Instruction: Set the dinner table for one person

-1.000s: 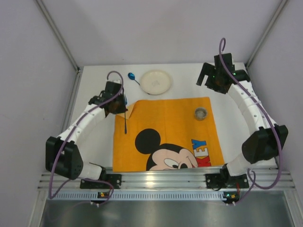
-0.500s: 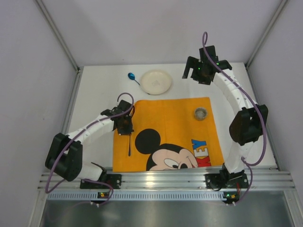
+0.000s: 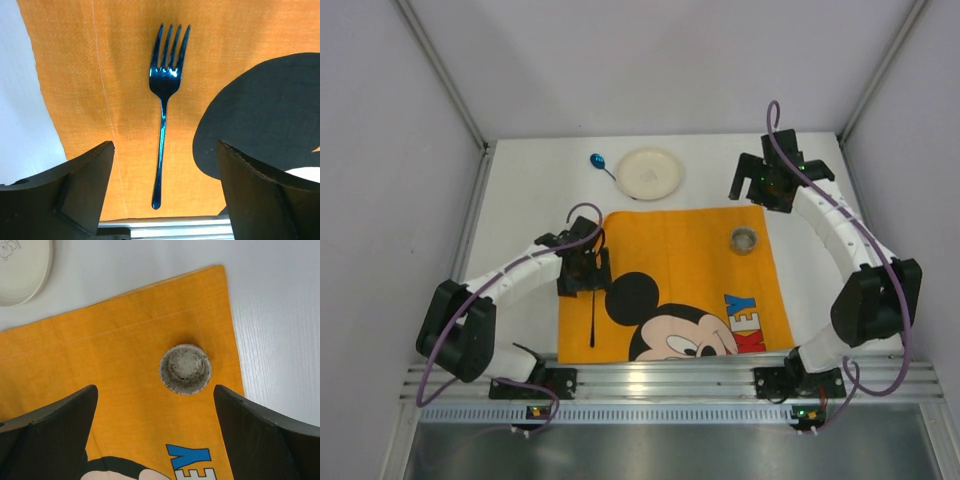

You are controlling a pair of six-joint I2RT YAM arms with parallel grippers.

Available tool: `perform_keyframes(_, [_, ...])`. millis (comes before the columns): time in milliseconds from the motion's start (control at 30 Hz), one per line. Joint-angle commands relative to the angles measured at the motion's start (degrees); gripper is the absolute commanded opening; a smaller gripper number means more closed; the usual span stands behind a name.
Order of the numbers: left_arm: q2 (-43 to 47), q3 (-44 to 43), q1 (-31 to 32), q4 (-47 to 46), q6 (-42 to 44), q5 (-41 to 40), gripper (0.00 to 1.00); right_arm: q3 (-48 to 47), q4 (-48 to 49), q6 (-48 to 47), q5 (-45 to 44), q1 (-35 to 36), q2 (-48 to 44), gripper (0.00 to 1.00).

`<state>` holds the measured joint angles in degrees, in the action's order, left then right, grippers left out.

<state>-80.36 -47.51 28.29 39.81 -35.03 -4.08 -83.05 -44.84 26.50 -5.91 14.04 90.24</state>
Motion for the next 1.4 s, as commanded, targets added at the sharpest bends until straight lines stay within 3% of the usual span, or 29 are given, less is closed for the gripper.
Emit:
perform_keyframes(0, [-0.6, -5.9, 0.3, 0.6, 1.1, -1.0, 0.90, 1.8, 1.3, -1.5, -1.4, -0.9, -5.0, 1.00])
perform_keyframes(100, [-5.3, -12.1, 0.2, -1.2, 4.2, -1.5, 0.91, 3.7, 1.3, -1.3, -0.9, -0.9, -6.8, 1.00])
perform_keyframes(400, [-26.3, -31.4, 0.0, -5.9, 10.6, 3.5, 0.71, 5.1, -1.0, -2.2, -0.4, -1.0, -10.3, 1.00])
perform_keyframes(533, [-32.9, -38.5, -1.3, -4.7, 11.6, 2.5, 0.70, 5.7, -2.3, -3.4, -1.6, -1.6, -12.7, 1.00])
perform_keyframes(700, [-37.4, -42.8, -7.5, -2.6, 13.8, 2.4, 0.70, 7.9, -3.4, -5.8, -2.9, -3.1, -16.2, 1.00])
perform_keyframes(933, [-37.1, -52.1, -16.1, 1.3, 16.0, -5.8, 0.69, 9.8, -2.1, -6.9, -1.1, -5.0, -17.8, 1.00])
perform_keyframes(1033, [-34.3, -54.5, -18.4, 1.5, 15.8, -7.5, 0.73, 8.5, 1.4, -6.4, 3.9, -5.0, -15.4, 1.00])
perform_keyframes(1200, [-28.9, -53.5, -18.8, 2.7, 15.4, -6.6, 0.74, 2.6, 10.1, -1.9, 17.8, -4.4, -3.9, 1.00])
perform_keyframes(1367, [-17.8, -40.6, -18.7, 2.9, 11.6, -3.3, 0.74, -12.9, 14.3, 1.7, 23.0, -0.8, 14.9, 0.98])
